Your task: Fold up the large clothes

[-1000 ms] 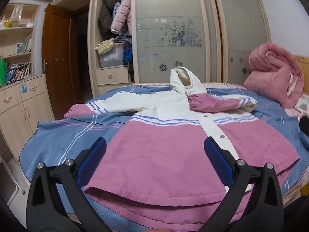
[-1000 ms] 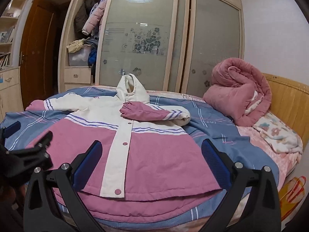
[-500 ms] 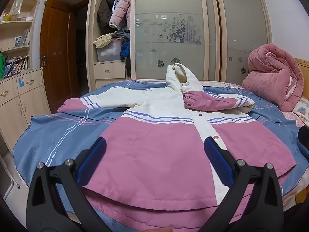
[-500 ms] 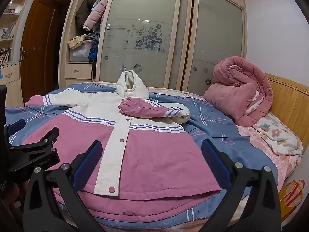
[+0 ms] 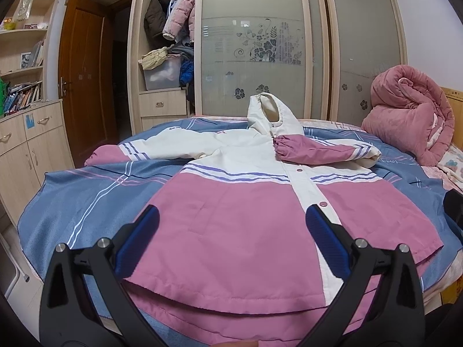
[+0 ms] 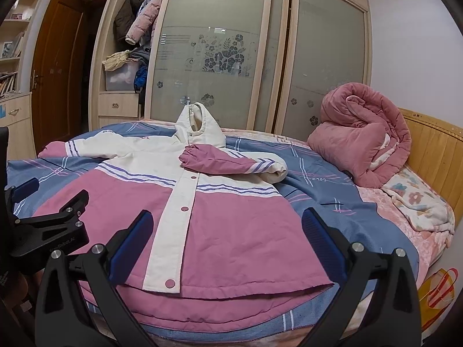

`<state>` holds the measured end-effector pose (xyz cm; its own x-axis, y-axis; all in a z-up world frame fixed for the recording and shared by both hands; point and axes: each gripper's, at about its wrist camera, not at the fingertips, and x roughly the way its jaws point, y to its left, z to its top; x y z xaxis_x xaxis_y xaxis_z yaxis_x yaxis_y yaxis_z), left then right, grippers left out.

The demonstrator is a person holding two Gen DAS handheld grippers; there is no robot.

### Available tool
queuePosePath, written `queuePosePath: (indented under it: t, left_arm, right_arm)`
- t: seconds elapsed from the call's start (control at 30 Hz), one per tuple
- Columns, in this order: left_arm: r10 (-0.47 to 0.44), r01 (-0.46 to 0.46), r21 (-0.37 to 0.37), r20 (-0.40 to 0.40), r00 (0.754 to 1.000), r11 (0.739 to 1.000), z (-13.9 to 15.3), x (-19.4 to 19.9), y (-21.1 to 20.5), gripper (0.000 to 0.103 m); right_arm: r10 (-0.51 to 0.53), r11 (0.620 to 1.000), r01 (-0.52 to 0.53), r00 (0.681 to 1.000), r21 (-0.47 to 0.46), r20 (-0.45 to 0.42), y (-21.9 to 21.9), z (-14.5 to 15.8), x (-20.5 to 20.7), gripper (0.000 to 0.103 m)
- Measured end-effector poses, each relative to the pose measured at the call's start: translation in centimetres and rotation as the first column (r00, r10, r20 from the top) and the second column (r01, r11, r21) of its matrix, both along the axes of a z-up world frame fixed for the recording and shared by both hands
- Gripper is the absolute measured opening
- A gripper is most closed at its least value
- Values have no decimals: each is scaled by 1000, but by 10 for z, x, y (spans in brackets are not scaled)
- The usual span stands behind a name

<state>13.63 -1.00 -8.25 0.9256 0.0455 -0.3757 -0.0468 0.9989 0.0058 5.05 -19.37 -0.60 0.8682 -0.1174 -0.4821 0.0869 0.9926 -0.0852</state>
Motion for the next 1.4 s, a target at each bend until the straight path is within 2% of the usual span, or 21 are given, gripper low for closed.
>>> queuePosePath:
  t: [0.8, 0.9, 1.0, 1.07, 1.1, 1.17, 1.23, 1.3, 1.37, 1.4]
  left_arm:
    - [-21, 20, -25, -13, 1000, 999, 2, 1, 6, 101]
    - [-38, 38, -16, -29, 999, 999, 3, 4, 5, 101]
    - [-72, 71, -18, -89, 993, 997, 5, 16, 7, 101]
    - [-120, 107, -79, -189, 975, 991, 4, 38, 12, 101]
    - [-167, 134, -130, -284, 944, 982, 3, 58, 14, 101]
    - [-232, 157, -219, -373, 898, 963, 3, 88, 19, 101]
    - [-321, 211, -303, -380, 868, 929, 10, 120, 22, 101]
    - [-385, 276, -312, -378, 842, 909, 17, 155, 15, 101]
    - [-454, 306, -369, -435, 778, 877, 15, 204, 5, 101]
    - [-468, 290, -407, -457, 756, 866, 13, 224, 2, 101]
  right_arm:
    - [-7, 1000, 7, 1000, 0, -10, 0, 0, -1, 102]
    - [-10, 1000, 10, 1000, 7, -7, -3, 0, 0, 102]
    - [-16, 1000, 16, 1000, 23, -2, -7, -1, 1, 102]
    - [-16, 999, 16, 1000, 36, -2, -9, -2, 2, 102]
    - [-13, 999, 13, 1000, 42, -4, -10, -2, 2, 102]
    - [-4, 999, 4, 1000, 52, -11, -10, -4, 5, 102]
    - [9, 998, -7, 1000, 62, -24, -10, -6, 7, 102]
    - [17, 997, -15, 999, 71, -27, -9, -7, 9, 102]
    - [27, 997, -24, 999, 77, -34, -8, -9, 12, 102]
    - [32, 997, -29, 999, 77, -40, -7, -10, 14, 102]
